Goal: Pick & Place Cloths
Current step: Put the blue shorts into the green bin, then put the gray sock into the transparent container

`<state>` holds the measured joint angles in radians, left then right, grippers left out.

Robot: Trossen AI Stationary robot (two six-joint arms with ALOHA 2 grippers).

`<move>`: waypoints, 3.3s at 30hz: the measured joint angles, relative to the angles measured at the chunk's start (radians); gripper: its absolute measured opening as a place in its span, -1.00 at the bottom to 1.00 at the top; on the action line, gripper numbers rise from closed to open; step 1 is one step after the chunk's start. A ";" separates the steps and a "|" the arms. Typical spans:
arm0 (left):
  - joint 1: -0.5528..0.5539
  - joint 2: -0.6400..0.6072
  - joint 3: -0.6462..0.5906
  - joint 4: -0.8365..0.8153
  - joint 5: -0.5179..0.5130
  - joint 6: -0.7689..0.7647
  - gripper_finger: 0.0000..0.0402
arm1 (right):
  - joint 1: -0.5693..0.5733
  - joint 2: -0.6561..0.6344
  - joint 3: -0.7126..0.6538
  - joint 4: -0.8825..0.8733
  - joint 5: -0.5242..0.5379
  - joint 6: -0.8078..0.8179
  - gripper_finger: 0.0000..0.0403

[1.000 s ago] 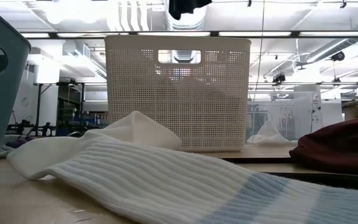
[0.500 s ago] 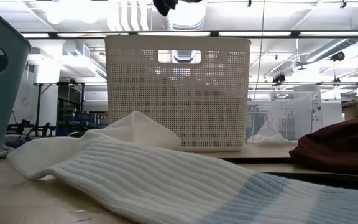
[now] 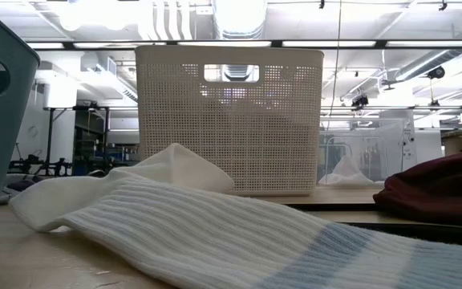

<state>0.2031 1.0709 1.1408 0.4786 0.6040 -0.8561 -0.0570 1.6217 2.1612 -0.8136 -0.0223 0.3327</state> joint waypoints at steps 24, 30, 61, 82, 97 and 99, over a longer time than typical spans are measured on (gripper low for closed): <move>-0.424 -0.163 0.000 -0.908 0.187 -0.519 -0.87 | 0.000 -0.001 -0.110 -0.028 0.052 -0.043 -0.05; -0.552 -0.125 0.000 -1.073 0.087 -0.529 -0.86 | 0.000 -0.001 -0.111 -0.028 0.052 -0.049 -0.13; -0.718 0.102 -0.381 -1.049 0.080 -0.507 -0.36 | 0.000 -0.001 -0.112 -0.027 0.050 -0.045 -0.48; -0.682 -0.148 -0.342 -1.074 -0.219 -0.552 0.04 | 0.000 -0.001 -0.112 -0.025 0.050 -0.052 -0.76; -0.654 -0.172 -0.344 -1.386 -0.591 -0.455 0.04 | 0.000 -0.001 -0.112 -0.025 0.049 -0.039 -0.85; -0.653 -0.169 -0.350 -1.482 -0.617 -0.491 0.04 | 0.000 -0.001 -0.112 -0.025 0.049 -0.023 -0.83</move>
<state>-0.4502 0.9020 0.7908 -1.0033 -0.0127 -1.3473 -0.0570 1.6207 2.0491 -0.8387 0.0269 0.3102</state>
